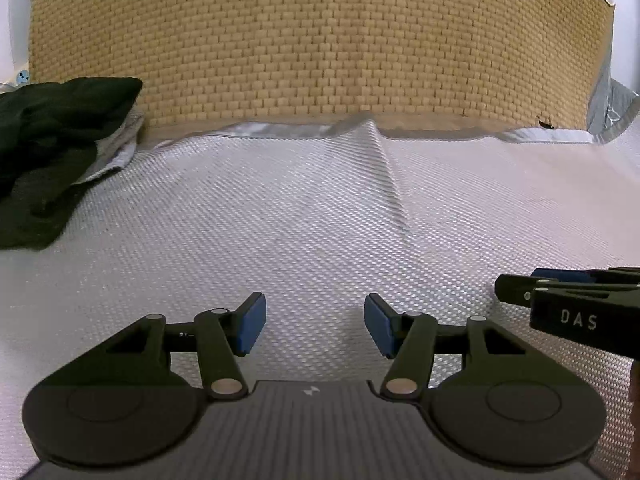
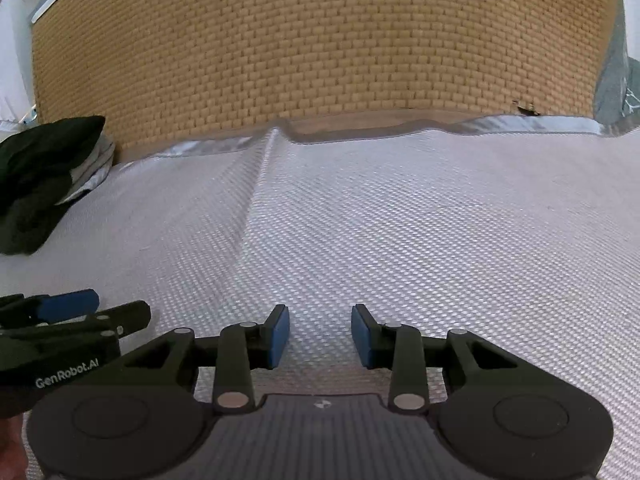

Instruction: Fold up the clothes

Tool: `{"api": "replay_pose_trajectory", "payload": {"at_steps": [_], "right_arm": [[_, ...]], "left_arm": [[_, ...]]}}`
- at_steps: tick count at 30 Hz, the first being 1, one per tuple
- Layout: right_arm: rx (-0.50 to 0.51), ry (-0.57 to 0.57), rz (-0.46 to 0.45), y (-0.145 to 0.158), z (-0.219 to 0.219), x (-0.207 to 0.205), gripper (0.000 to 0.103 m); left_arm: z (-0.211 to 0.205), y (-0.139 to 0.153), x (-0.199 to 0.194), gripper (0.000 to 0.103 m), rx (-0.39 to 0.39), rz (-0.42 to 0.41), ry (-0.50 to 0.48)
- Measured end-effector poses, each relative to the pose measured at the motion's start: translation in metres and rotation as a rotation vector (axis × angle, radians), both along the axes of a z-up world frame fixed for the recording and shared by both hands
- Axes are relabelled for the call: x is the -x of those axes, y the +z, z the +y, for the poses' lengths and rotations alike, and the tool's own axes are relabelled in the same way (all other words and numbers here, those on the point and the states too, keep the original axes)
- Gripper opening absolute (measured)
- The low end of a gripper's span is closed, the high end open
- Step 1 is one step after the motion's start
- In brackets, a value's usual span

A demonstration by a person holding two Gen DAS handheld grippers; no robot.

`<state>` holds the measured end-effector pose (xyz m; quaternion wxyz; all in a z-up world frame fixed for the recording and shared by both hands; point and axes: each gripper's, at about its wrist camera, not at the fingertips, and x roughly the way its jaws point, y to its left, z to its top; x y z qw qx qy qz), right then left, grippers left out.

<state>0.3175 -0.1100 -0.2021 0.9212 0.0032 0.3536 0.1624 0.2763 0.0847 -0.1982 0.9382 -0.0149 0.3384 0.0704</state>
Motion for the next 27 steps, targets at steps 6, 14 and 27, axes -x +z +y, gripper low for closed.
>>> {"api": "replay_pose_trajectory", "payload": {"at_steps": [6,14,27], "right_arm": [[0.008,-0.010,-0.015,-0.001,-0.016,-0.003,0.039],[0.044,-0.016,-0.045,-0.002,-0.029,-0.005,0.039],[0.101,0.021,-0.122,-0.015,-0.025,0.003,0.049]], "left_arm": [[-0.015,-0.009,-0.006,0.059,0.006,0.012,-0.004],[-0.022,-0.014,-0.009,0.059,-0.002,0.006,-0.014],[-0.024,-0.020,-0.009,0.072,-0.047,-0.030,-0.004]]}}
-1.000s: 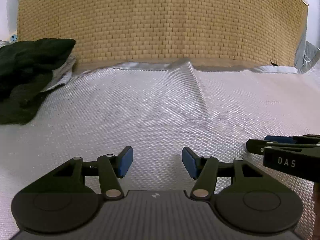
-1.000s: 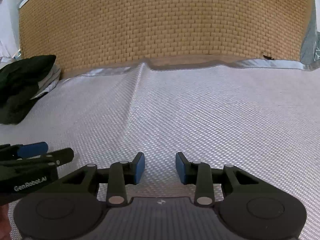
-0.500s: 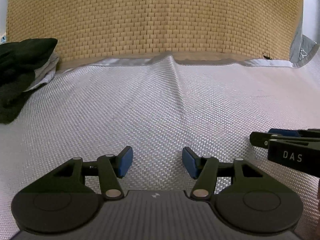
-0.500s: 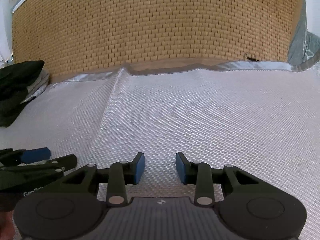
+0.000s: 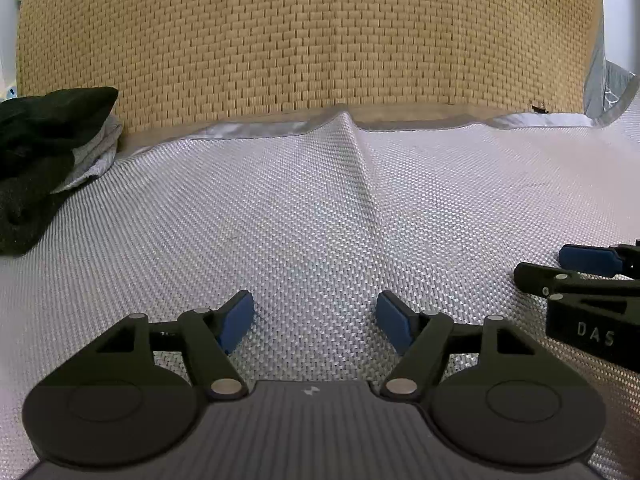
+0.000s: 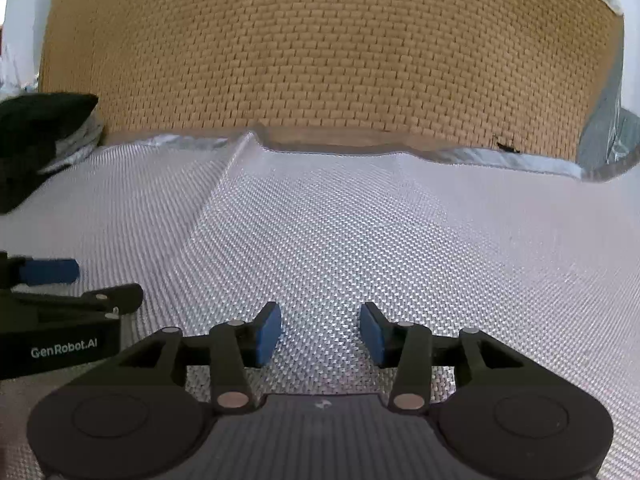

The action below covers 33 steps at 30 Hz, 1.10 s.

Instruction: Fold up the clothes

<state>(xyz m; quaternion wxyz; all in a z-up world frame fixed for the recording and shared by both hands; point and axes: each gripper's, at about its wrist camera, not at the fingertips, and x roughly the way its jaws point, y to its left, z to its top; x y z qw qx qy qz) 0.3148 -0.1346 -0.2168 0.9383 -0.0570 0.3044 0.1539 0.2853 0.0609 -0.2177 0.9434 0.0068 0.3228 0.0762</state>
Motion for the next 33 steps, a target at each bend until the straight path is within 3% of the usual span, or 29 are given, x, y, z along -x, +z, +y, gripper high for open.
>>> {"api": "replay_pose_trajectory", "payload": {"at_steps": [33], "right_arm": [[-0.003,-0.047,0.034,0.000,0.001,0.051,0.057]], "left_arm": [[-0.001,0.001,0.052,0.073,0.016,0.013,0.022]]}}
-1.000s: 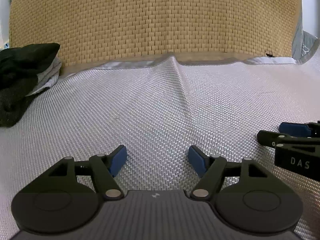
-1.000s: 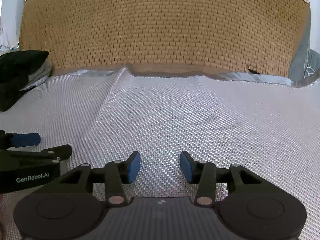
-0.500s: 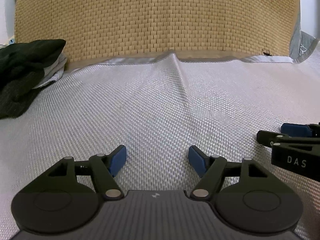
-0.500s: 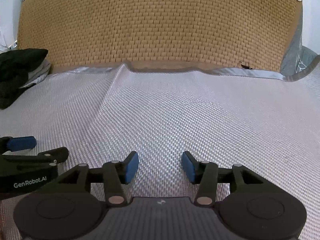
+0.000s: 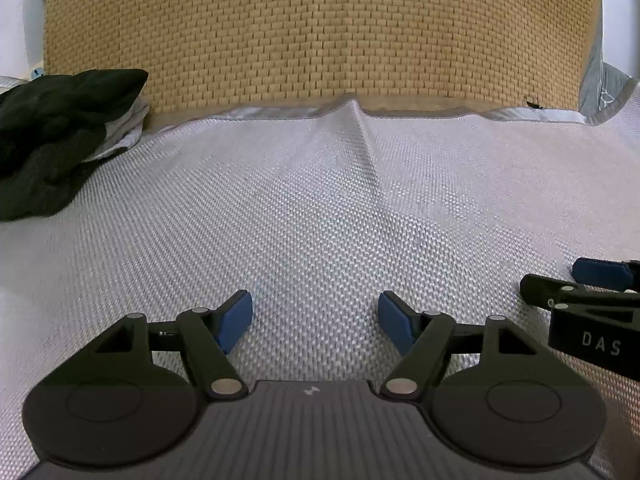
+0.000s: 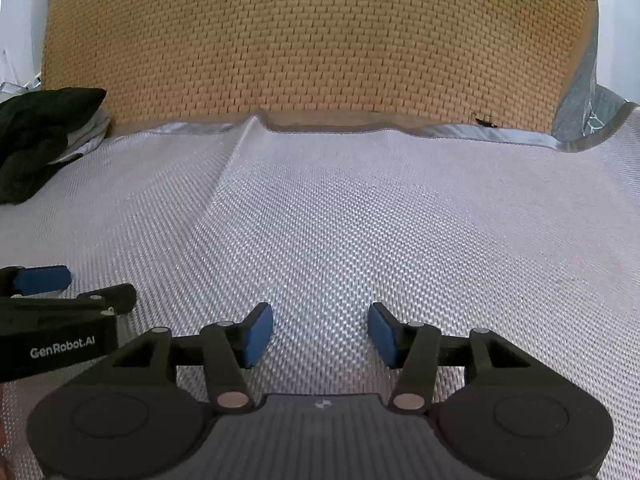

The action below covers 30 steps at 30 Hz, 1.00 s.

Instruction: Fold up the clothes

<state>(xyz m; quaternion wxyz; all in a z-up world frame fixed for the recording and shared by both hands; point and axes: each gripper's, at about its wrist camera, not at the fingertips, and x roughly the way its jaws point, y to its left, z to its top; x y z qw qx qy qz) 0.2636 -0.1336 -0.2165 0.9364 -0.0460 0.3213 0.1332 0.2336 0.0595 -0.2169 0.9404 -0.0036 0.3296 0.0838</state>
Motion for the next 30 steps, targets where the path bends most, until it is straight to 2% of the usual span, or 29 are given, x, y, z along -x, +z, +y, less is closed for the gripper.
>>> {"api": "replay_pose_trajectory", "payload": {"at_steps": [18,26,30], "right_arm": [[0.015,-0.018,0.022,0.005,0.002,0.032,0.058],[-0.001,-0.051,0.070,0.015,-0.002,0.040,0.057],[-0.012,-0.065,0.064,0.022,-0.005,0.045,0.057]], "left_arm": [[0.003,0.002,0.043,0.073,0.000,0.003,0.000],[0.012,0.013,0.059,0.073,-0.007,0.020,0.019],[0.018,0.024,0.064,0.073,-0.012,0.012,0.036]]}}
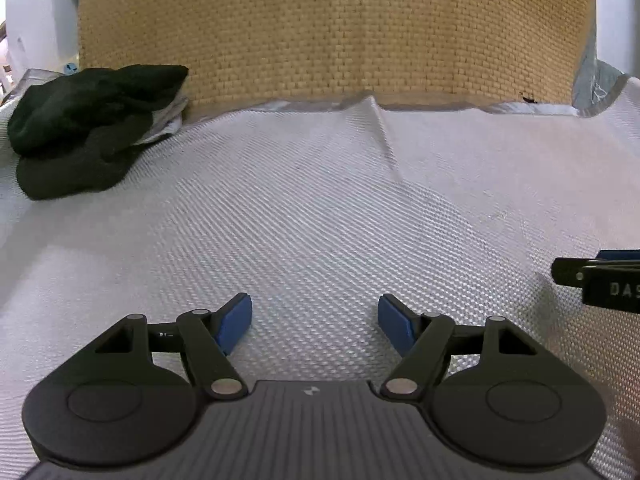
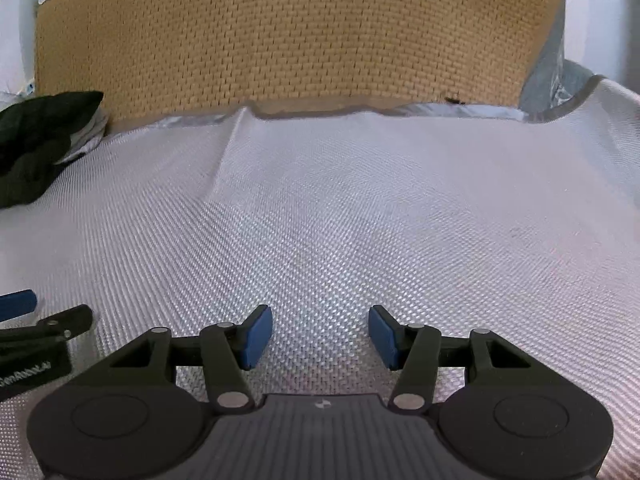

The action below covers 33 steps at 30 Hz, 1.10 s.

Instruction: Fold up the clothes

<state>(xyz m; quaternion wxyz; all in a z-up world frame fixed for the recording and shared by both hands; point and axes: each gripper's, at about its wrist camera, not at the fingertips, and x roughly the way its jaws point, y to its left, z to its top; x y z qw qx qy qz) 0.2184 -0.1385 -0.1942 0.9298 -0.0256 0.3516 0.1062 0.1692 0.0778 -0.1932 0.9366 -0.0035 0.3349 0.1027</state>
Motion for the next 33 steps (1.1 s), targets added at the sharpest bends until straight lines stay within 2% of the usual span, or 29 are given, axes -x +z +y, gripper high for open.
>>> {"api": "replay_pose_trajectory", "payload": {"at_steps": [12,21,24,29,33], "right_arm": [[0.000,0.022,-0.046,0.033,0.001,0.017,0.057],[-0.015,0.012,-0.051,0.056,-0.002,0.027,0.057],[-0.020,0.014,-0.057,0.062,-0.001,0.033,0.057],[-0.030,0.025,-0.096,0.076,0.001,0.046,0.057],[-0.046,0.026,-0.114,0.083,0.000,0.054,0.060]], "left_arm": [[0.001,0.040,0.010,0.073,0.009,-0.049,0.025],[0.002,0.056,0.026,0.073,0.025,-0.062,0.023],[0.002,0.059,0.032,0.084,0.037,-0.072,0.024],[0.001,0.068,0.043,0.085,0.046,-0.103,0.026],[0.002,0.074,0.049,0.092,0.063,-0.120,0.028]]}}
